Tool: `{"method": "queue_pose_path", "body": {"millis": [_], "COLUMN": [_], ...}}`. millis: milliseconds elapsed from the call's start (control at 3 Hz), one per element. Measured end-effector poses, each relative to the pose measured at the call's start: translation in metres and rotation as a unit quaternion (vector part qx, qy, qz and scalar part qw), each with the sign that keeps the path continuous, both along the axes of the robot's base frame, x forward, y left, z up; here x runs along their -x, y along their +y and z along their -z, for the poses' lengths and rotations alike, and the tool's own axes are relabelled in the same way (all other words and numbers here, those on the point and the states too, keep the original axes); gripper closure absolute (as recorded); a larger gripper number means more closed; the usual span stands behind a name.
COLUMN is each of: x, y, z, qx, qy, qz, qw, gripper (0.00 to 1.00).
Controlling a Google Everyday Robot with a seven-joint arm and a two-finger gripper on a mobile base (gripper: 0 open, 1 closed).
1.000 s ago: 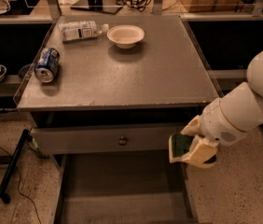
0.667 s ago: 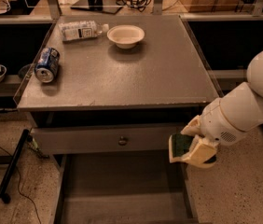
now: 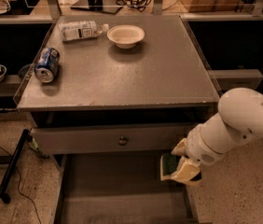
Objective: Place sponge into middle drawer
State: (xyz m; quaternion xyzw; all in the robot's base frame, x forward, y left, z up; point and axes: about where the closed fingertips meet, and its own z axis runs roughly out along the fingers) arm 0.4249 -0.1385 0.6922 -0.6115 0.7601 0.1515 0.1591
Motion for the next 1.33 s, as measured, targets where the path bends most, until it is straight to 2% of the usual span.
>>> {"method": "queue_pose_path", "body": {"millis": [333,667,1000,1333], "x": [-0.002,-0.012,-0.029,-0.029], "y": [0.011,0.020,0.026,0.026], "z": [0.015,0.039,0.061,0.061], "qx": [-0.002,0.007,0.004,0.004], "qy": [0.002,-0.016,-0.033,-0.034], "qz": [-0.001,0.017,0.047,0.047], "qw": [1.0000,0.9997,0.9983,0.9983], "gripper": [1.00,1.00,1.00,1.00]}}
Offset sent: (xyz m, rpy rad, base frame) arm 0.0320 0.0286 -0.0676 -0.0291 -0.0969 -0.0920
